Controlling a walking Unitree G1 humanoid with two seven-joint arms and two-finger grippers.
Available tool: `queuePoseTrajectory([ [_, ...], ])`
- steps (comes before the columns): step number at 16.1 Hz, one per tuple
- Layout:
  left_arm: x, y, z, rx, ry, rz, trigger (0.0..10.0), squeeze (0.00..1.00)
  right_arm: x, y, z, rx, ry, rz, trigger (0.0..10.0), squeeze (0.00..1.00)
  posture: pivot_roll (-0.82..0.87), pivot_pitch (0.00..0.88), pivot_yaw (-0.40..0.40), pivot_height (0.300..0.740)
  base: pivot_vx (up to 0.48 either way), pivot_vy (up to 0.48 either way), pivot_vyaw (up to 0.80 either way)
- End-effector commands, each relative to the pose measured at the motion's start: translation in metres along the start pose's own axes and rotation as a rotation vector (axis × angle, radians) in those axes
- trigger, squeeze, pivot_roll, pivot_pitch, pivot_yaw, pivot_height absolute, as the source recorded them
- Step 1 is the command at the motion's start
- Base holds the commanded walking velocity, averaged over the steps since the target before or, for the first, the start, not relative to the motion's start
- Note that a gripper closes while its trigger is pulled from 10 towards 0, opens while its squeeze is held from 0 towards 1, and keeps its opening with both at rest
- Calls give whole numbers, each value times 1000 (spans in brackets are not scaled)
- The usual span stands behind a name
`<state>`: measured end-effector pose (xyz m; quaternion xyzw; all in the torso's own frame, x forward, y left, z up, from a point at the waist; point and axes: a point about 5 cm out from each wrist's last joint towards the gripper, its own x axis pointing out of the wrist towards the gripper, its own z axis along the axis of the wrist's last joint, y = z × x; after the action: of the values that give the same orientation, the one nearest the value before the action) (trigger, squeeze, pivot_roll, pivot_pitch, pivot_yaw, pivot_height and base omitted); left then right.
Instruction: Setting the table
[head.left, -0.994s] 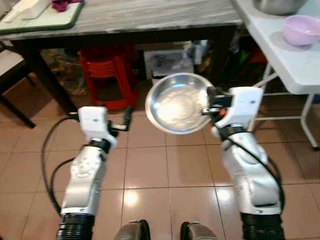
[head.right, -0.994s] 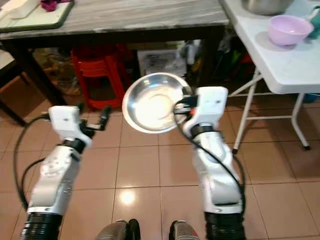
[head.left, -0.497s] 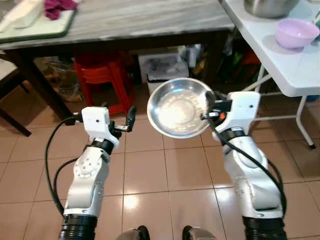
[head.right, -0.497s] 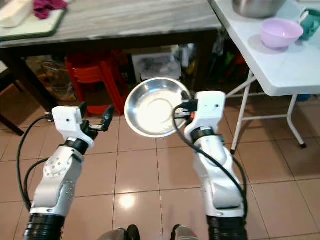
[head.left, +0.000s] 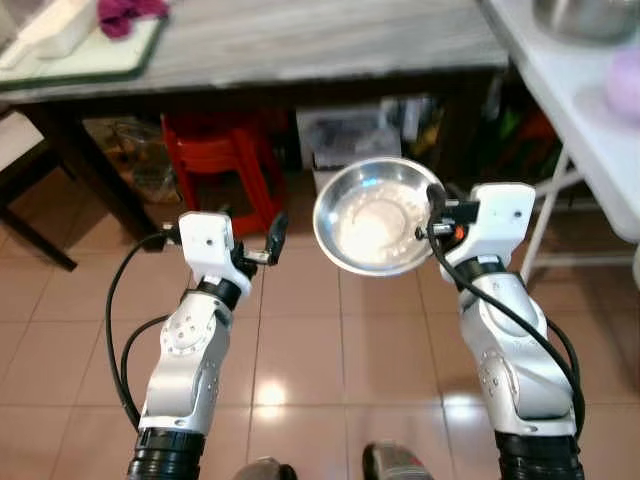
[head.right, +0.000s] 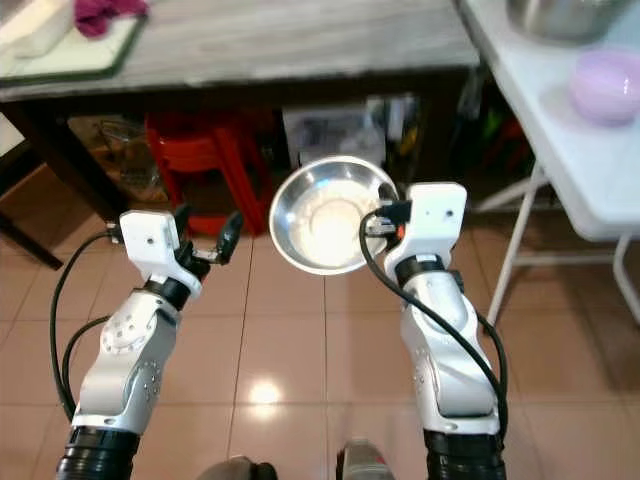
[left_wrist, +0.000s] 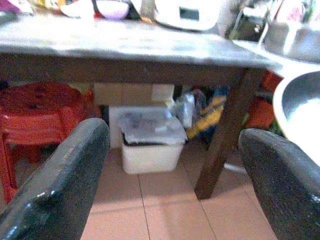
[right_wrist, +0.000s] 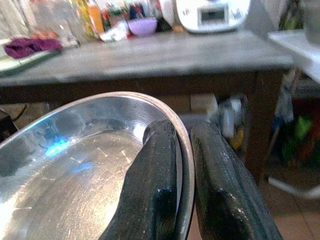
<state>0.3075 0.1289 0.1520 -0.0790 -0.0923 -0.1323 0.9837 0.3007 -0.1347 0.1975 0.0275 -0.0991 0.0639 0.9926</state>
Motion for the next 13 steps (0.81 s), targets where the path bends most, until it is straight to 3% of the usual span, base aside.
queuePoseTrajectory([
  [1,-5,9,0,13,7,19,10000,0,1,10,4,21,-18,32,10000,0,-166,203,52,740,379,0,413],
  [13,-5,5,0,3,11,-4,10000,0,2,10,2,41,-12,19,10000,0,-165,197,52,740,389,0,0],
])
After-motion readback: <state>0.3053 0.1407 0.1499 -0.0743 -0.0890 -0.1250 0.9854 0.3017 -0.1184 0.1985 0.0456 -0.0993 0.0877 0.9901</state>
